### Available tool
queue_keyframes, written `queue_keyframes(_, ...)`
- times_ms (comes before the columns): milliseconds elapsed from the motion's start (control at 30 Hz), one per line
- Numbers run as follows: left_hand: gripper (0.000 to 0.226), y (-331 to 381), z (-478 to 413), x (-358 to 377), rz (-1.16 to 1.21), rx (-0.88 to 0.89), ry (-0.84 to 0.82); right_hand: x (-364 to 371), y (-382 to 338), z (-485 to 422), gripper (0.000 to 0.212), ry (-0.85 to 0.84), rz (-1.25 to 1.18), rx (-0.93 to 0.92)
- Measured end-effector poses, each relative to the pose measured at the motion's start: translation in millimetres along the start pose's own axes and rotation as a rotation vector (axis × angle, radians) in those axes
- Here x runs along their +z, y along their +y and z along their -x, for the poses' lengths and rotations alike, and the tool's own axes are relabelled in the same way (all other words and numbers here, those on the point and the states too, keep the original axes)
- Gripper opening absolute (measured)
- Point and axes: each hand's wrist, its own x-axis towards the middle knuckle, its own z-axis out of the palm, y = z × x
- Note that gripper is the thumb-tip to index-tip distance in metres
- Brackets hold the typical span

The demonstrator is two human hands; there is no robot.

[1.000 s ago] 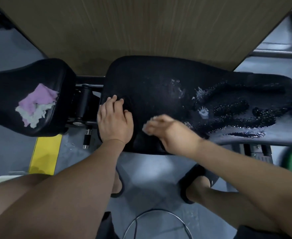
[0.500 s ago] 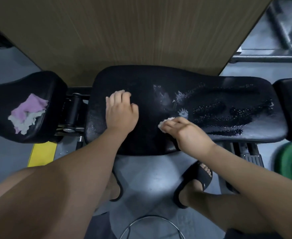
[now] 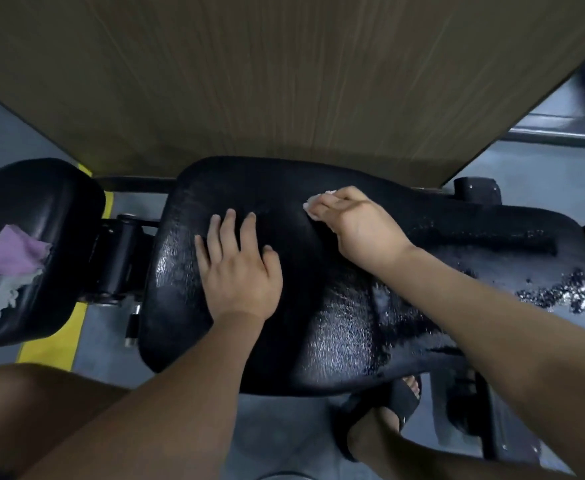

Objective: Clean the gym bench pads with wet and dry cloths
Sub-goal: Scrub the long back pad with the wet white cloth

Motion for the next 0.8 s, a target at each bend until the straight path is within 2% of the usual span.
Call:
queue_keyframes(100,0.058,1.1,-1.5,-0.4,-0.007,-0.007,-0.007,-2.6,7.9,-25.2,0.061,-0.018,-0.001,0.042)
queue_keyframes(200,0.060,0.8,-2.8,-0.6,-0.017,-0.007,-0.005,-3.9,-11.7,-8.7,0.056,0.027,-0.044,0.052)
queue_keyframes(333,0.059,0.4,-4.4,-0.8,-0.018,0.003,-0.003,-12.7,-39.1,46.5,0.057,-0.072,-0.145,-0.159)
queue_keyframes(400,0.059,0.3,-5.2,-1.4,-0.016,0.004,-0.008,-16.4,-29.2,38.8,0.053,-0.045,-0.113,-0.203)
queue_keyframes(500,0.060,-0.3,-6.1,-2.1,-0.020,0.002,-0.020,-8.9,-5.6,-10.2,0.050,0.087,-0.022,-0.002)
queue_keyframes(600,0.060,1.0,-7.3,-3.6,-0.017,-0.005,-0.022,5.0,-14.1,-46.4,0.050,0.115,-0.004,0.213)
queue_keyframes(733,0.060,2.2,-8.7,-6.4,-0.007,-0.018,-0.045,-5.0,-19.2,-35.3,0.052,0.028,0.023,0.079)
queue_keyframes(800,0.060,3.2,-9.9,-8.0,-0.004,-0.028,-0.062,-16.4,0.1,-23.0,0.056,0.008,0.042,0.091)
